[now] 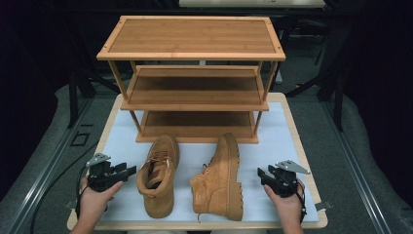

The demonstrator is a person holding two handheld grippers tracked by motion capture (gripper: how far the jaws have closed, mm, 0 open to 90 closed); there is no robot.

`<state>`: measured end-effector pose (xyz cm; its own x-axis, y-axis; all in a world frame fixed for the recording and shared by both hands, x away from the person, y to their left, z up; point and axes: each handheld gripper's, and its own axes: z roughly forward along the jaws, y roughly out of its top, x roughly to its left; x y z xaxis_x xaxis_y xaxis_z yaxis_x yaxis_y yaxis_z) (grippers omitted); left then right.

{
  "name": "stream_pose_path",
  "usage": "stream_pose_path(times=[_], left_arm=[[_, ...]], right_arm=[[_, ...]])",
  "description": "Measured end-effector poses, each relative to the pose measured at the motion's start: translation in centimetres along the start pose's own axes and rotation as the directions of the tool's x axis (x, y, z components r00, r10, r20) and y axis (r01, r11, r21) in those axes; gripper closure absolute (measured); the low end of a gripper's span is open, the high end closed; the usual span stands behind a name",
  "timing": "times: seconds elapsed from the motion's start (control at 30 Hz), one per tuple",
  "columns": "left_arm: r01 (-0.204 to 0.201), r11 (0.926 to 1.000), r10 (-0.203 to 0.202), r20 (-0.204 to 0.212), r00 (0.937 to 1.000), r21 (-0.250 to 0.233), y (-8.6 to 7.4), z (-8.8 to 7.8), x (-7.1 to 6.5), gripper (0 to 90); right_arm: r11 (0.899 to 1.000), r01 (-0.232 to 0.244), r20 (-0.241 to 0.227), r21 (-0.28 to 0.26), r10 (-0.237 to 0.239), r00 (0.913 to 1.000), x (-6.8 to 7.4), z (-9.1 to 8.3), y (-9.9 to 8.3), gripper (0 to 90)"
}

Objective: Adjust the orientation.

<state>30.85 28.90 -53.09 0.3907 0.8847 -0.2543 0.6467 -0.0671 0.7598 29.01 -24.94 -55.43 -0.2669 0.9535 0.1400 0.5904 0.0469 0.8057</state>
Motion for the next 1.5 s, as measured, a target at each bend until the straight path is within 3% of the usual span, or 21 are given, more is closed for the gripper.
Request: stream_pose_path(times=[0.23, 0.43, 0.77, 0.97, 1.1, 1.17, 1.27, 1.37, 1.5], left_arm=[[-0.035, 0.9993, 0.035, 0.007, 0.9993, 0.007, 1.2, -2.4, -1.2, 50.3], [-0.035, 0.9983, 0.037, 0.037, 0.9986, -0.047, 2.8, -4.7, -2.6, 50.3], [-0.086, 0.9924, 0.095, 0.103, 0.9902, -0.089, 4.3, -7.1, -5.9, 49.1], [-0.103, 0.9911, 0.114, 0.127, 0.9853, -0.084, 4.5, -6.9, -7.2, 48.6], [-0.084, 0.9929, 0.096, 0.143, 0.9851, -0.084, 4.0, -6.1, -7.4, 48.8], [-0.063, 0.9940, 0.076, 0.146, 0.9864, -0.090, 3.6, -5.6, -7.5, 49.2], [-0.063, 0.9942, 0.075, 0.143, 0.9869, -0.087, 3.3, -5.0, -7.8, 51.0], [-0.082, 0.9945, 0.090, 0.141, 0.9859, -0.066, 3.1, -4.4, -8.3, 56.7], [-0.123, 0.9902, 0.129, 0.097, 0.9869, -0.066, 2.8, -3.7, -8.7, 60.8]], right_arm=[[1.000, -0.002, -0.010, 0.001, 0.002, 0.9999, 0.4, 0.0, 0.0, 51.5], [1.000, -0.001, -0.005, -0.005, 0.001, 1.0000, 0.5, 0.0, 0.0, 51.5], [1.000, -0.014, -0.007, -0.010, 0.013, 0.9999, 0.4, 0.0, -0.1, 51.4], [1.000, -0.023, -0.006, -0.009, 0.023, 0.9997, 0.4, 0.0, -0.1, 51.4], [0.999, -0.027, -0.011, -0.019, 0.027, 0.9996, 0.3, 0.1, -0.2, 51.3], [1.000, -0.027, -0.008, 0.001, 0.027, 0.9996, 0.3, 0.1, -0.1, 51.3], [1.000, -0.029, -0.015, -0.005, 0.028, 0.9995, 0.2, 0.2, -0.2, 51.3], [0.999, -0.037, -0.013, -0.001, 0.037, 0.9992, 0.1, 0.2, -0.2, 51.3], [0.999, -0.044, -0.012, 0.005, 0.044, 0.9989, 0.0, 0.2, -0.3, 51.2]])
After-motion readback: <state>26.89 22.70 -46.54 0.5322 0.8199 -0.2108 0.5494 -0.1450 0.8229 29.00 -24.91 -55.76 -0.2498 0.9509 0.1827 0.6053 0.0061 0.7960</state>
